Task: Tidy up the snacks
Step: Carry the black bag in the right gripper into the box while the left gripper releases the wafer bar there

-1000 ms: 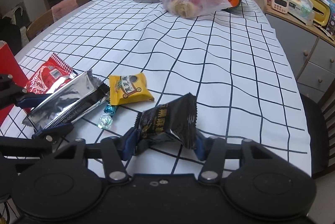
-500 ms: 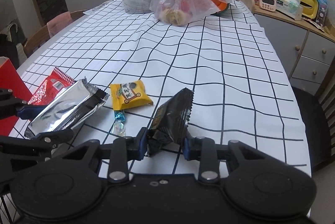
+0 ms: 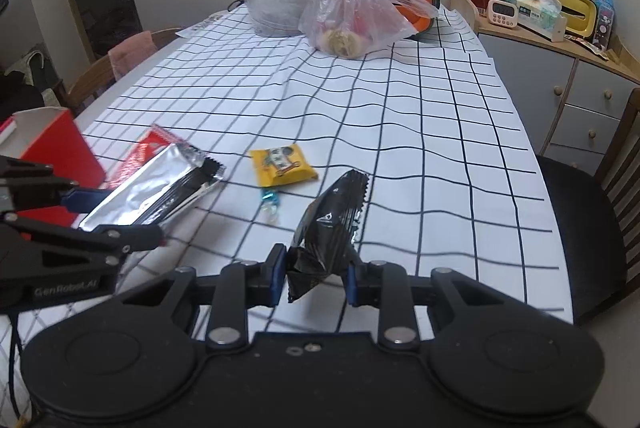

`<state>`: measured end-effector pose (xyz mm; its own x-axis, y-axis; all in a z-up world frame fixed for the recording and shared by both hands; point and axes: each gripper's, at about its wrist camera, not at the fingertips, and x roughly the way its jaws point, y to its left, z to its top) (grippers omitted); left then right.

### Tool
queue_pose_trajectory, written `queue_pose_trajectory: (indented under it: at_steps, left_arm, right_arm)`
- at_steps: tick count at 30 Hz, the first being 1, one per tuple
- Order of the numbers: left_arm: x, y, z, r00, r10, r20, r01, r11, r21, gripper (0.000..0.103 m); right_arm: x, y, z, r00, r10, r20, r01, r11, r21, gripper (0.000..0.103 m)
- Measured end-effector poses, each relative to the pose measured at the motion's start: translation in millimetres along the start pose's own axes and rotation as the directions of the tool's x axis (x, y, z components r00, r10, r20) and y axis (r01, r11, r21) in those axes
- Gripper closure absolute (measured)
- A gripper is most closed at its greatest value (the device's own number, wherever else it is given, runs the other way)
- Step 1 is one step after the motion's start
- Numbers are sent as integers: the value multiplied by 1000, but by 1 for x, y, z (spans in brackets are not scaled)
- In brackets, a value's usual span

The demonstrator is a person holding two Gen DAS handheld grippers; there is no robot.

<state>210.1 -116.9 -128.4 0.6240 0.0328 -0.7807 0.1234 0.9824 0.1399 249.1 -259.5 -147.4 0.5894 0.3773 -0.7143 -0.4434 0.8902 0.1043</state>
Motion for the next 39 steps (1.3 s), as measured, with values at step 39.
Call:
queue_pose_trajectory:
  at_steps: [39]
  left_arm:
    - [-150, 230, -78, 986, 10, 169, 22, 982, -186, 64]
  right_arm:
    - [-66, 262, 42, 987, 133, 92, -118, 981, -151, 77]
